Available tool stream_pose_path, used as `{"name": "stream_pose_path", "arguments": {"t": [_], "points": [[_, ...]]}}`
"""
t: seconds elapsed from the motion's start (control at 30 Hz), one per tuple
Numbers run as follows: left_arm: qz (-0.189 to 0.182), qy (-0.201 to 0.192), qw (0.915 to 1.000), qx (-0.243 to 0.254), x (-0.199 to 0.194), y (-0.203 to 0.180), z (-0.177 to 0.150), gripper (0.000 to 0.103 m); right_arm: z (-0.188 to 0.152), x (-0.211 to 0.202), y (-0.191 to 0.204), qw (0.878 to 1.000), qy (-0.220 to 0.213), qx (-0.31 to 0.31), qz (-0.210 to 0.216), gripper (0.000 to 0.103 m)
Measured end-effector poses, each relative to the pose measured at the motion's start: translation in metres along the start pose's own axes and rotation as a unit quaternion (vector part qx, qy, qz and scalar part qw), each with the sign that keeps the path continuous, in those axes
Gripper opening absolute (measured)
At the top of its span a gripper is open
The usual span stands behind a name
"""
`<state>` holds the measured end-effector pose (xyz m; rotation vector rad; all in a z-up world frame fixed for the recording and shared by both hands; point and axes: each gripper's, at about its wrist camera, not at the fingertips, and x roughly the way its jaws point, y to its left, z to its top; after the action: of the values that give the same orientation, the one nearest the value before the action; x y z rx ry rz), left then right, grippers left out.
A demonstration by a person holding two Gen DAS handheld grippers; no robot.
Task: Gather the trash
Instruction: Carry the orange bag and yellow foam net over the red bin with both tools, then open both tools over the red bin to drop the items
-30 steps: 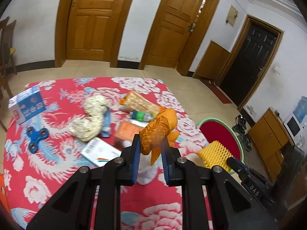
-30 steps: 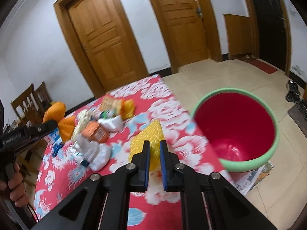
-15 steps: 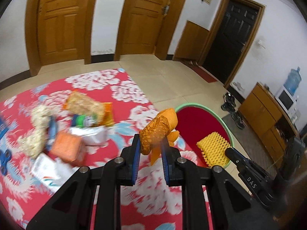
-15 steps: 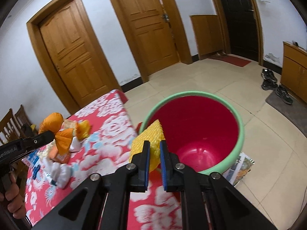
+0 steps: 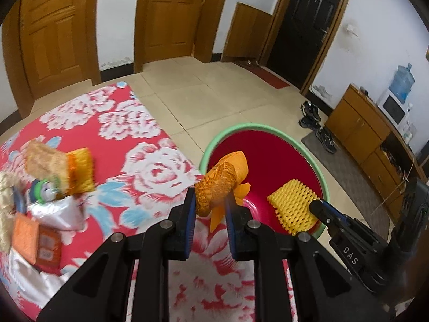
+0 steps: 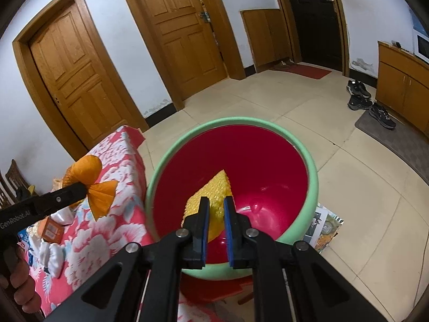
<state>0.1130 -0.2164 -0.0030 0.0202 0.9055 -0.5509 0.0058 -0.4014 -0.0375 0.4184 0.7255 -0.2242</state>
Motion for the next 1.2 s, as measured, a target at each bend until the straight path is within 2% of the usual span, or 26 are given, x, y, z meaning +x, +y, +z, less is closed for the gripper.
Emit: {"name": "stream_pose_path", "arguments": {"t": [0.2, 0.37, 0.43, 0.5, 0.53, 0.67, 0.97, 1.2], "points": [[-0.007, 0.007, 0.9994, 0.032, 0.019, -0.018, 0.004, 0.021, 0.001, 0.005, -0.010, 1.000, 0.005, 0.021, -0.006, 0.016], [-0.010, 0.011, 0.9989, 0.045, 0.026, -0.028, 0.006, 0.039, 0.003, 0.005, -0.015, 0.999, 0.002, 0.030, -0.010, 0.020], [-0.007, 0.011, 0.9989, 0.045, 0.026, -0.029, 0.005, 0.039, 0.003, 0.005, -0.017, 0.999, 0.004, 0.037, -0.009, 0.028], [-0.005, 0.011, 0.9991, 0.041, 0.025, -0.028, 0.005, 0.039, 0.002, 0.004, -0.020, 0.999, 0.007, 0.051, -0.003, 0.044], [-0.004, 0.010, 0.9992, 0.039, 0.024, -0.027, 0.005, 0.039, 0.004, 0.005, -0.022, 0.998, 0.008, 0.055, -0.001, 0.046], [-0.003, 0.005, 0.9995, 0.030, 0.018, -0.023, 0.004, 0.039, 0.005, 0.001, -0.021, 0.998, 0.007, 0.058, 0.001, 0.049], [0.002, -0.008, 0.9999, 0.010, -0.009, -0.010, -0.004, 0.040, 0.005, -0.017, -0.001, 0.999, 0.012, 0.035, 0.014, 0.068], [0.018, -0.025, 0.9993, -0.021, -0.038, 0.012, -0.014, 0.040, 0.000, -0.033, 0.024, 0.999, 0.021, 0.013, 0.045, 0.072]]}}
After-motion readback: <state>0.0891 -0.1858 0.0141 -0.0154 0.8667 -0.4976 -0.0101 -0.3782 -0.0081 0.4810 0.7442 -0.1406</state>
